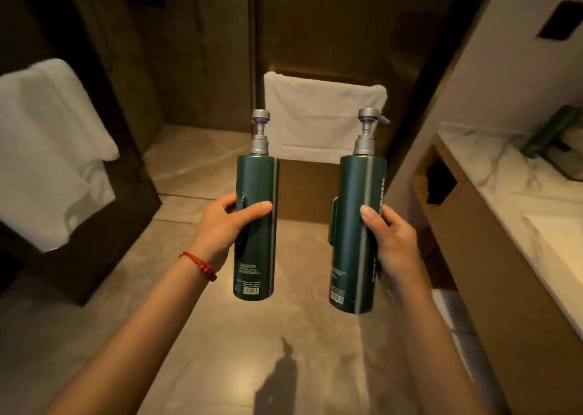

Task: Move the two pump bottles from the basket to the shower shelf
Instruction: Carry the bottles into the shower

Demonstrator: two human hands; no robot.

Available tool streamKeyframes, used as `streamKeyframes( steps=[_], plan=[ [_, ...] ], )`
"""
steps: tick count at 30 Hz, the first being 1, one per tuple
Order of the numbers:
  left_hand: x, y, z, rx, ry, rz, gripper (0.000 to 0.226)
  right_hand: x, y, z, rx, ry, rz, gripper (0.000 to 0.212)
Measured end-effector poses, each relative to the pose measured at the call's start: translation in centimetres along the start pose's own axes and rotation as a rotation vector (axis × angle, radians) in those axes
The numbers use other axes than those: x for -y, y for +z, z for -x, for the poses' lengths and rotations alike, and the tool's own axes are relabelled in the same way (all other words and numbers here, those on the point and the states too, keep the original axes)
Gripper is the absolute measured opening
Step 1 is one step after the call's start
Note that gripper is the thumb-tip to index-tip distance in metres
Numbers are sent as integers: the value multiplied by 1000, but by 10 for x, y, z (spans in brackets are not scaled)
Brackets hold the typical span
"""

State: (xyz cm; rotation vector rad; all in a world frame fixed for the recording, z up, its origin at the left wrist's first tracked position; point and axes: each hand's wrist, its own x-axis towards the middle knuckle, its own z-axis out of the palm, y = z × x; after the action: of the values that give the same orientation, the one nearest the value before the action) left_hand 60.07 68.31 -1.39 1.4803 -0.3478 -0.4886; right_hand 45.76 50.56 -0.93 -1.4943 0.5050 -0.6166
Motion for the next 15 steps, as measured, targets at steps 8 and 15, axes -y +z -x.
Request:
streamKeyframes(
  steps=[8, 15],
  plan=[
    [-6, -107, -24, -241, -8, 39, 15, -15, 122, -52, 272, 25, -52, 34],
    [3, -156, -97, -343, -13, 45, 18, -40, 185, -133, 320, 38, -63, 31]
  ],
)
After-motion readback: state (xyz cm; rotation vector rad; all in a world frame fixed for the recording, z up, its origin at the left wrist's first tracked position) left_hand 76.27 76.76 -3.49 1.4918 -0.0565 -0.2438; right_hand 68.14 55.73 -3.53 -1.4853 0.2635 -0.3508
